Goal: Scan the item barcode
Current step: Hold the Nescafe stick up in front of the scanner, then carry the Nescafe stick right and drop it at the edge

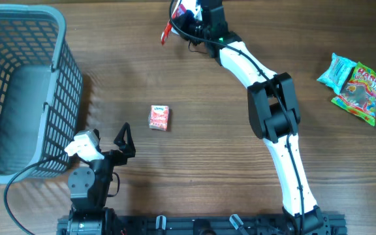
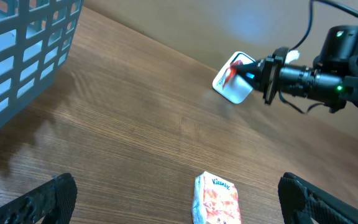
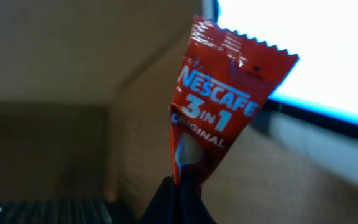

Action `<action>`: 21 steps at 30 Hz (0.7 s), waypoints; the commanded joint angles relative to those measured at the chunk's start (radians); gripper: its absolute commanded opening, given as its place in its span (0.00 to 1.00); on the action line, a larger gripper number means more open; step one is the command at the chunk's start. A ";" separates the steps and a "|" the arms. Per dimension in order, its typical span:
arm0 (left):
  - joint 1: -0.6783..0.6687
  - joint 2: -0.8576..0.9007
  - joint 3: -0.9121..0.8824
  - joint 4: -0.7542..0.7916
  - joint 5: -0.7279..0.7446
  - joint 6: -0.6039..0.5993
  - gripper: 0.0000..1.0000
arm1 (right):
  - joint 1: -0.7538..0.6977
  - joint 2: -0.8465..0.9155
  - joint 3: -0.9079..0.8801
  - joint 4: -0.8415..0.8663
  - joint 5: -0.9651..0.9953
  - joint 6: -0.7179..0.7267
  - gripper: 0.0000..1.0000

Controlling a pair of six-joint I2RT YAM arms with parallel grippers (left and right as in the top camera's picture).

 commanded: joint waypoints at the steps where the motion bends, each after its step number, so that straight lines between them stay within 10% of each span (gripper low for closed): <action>1: 0.008 -0.005 -0.005 -0.002 0.012 -0.013 1.00 | 0.002 -0.136 0.014 -0.226 0.021 -0.043 0.05; 11: 0.008 -0.005 -0.005 -0.002 0.012 -0.013 1.00 | -0.134 -0.489 0.012 -1.317 0.777 -0.357 0.04; 21: 0.008 -0.005 -0.005 -0.002 0.012 -0.013 1.00 | -0.768 -0.487 -0.356 -1.374 1.089 -0.422 0.04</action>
